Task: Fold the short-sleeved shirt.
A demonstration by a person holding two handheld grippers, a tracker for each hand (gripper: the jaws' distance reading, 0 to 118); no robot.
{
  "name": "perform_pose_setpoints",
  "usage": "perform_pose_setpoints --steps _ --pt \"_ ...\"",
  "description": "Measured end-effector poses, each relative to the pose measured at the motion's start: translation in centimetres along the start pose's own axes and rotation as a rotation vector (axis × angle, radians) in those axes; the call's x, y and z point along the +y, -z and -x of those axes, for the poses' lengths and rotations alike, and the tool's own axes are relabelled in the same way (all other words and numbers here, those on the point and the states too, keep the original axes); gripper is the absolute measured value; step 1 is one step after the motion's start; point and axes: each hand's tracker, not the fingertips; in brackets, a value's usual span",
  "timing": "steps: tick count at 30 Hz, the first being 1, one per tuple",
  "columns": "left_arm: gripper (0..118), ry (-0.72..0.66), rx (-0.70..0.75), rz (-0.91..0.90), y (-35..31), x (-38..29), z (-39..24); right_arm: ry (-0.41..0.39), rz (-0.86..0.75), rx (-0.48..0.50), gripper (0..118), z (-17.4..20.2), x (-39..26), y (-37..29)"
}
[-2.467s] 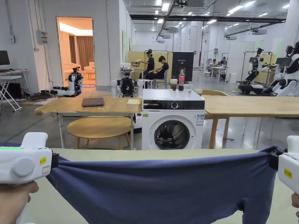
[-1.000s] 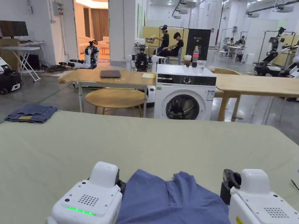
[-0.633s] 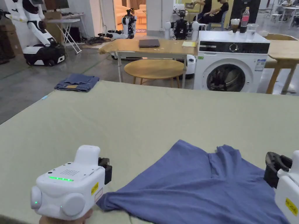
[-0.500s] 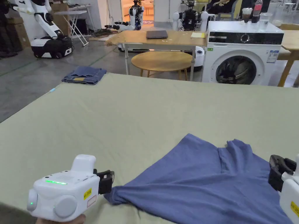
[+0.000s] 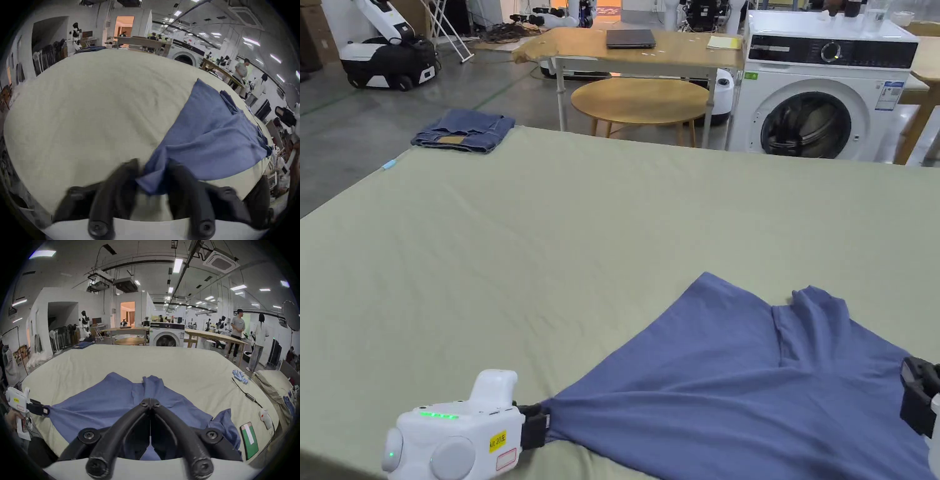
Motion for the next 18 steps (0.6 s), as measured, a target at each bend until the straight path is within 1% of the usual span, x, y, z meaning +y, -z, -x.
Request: perform_pose_setpoints --steps 1,2,4,8,11,12,13,14,15,16,18 --pt "5 -0.006 -0.017 -0.012 -0.5 0.1 0.0 -0.003 0.006 -0.006 0 -0.3 0.0 0.2" --pt "4 -0.025 -0.053 -0.011 -0.8 0.1 -0.2 -0.007 0.012 -0.010 0 -0.6 -0.1 0.4" --pt "3 0.013 -0.009 -0.008 -1.6 0.2 -1.3 -0.029 0.027 -0.026 0 -1.7 -0.2 1.1" --pt "3 0.038 -0.002 -0.029 -3.3 0.5 -2.4 -0.061 0.100 -0.079 0 -4.7 -0.1 4.4" --pt "3 0.035 0.011 -0.058 -4.1 0.8 -2.9 -0.052 0.182 -0.112 2 -7.8 0.2 8.6" --pt "3 0.032 0.011 -0.059 -4.2 0.9 -3.1 -0.039 0.228 -0.090 23 -8.9 0.3 10.3" --pt "3 0.028 0.015 -0.063 -4.2 0.9 -3.0 -0.024 0.252 -0.057 55 -9.7 0.3 11.6" --pt "3 0.027 0.019 -0.067 -4.2 1.0 -3.1 -0.018 0.282 -0.031 93 -10.4 0.3 13.3" --pt "3 0.024 0.019 -0.066 -4.2 1.0 -3.1 -0.025 0.318 -0.033 118 -11.2 0.0 15.0" --pt "3 0.023 0.022 -0.061 -4.1 1.0 -3.2 -0.043 0.352 -0.021 118 -11.5 -0.2 16.8" --pt "3 0.028 0.038 -0.046 -3.9 1.2 -3.7 -0.045 0.331 0.010 118 -12.0 -0.5 18.9"
